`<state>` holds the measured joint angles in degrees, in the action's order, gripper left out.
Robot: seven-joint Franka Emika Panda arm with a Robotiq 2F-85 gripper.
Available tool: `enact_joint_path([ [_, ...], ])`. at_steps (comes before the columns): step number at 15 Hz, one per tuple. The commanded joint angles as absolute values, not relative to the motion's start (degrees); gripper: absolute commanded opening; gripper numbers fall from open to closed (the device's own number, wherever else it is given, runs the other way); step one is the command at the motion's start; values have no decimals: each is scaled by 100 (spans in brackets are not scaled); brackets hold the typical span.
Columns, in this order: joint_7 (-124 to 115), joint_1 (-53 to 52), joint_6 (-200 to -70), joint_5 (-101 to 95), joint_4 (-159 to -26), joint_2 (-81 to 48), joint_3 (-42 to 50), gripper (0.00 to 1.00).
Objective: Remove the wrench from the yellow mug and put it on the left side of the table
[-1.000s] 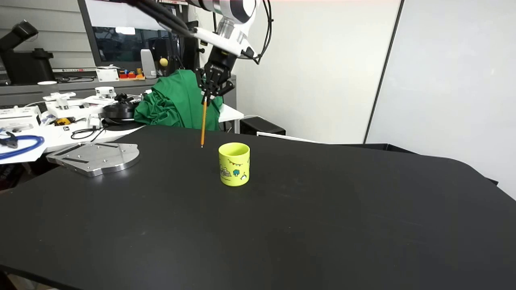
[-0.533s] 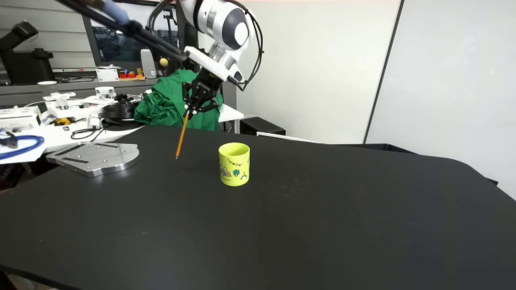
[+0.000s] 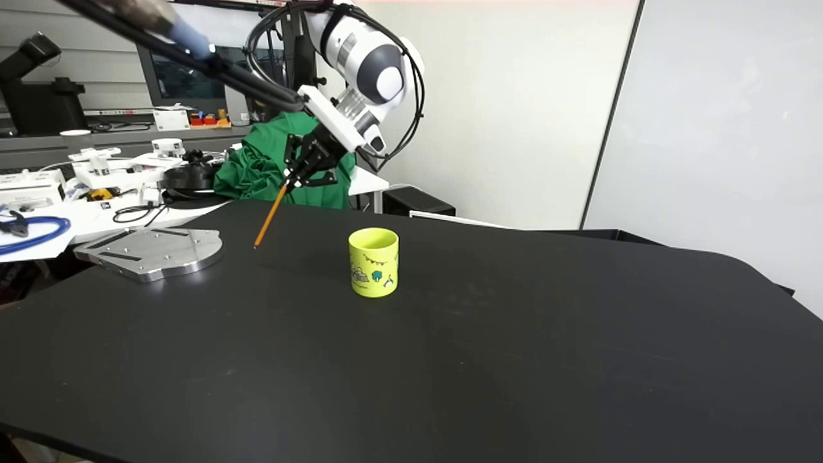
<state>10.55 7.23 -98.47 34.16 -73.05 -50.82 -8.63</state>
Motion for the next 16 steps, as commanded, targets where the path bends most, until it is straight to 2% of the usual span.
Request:
enact_joint_path([
  [1, 1335, 798, -10274, 3685, -7555, -5101, -916, 2],
  [10, 1748, 582, -11589, 3304, -8102, -5097, -812, 2],
  [16, 1256, 251, -11602, 1904, -8084, -5131, -502, 2],
])
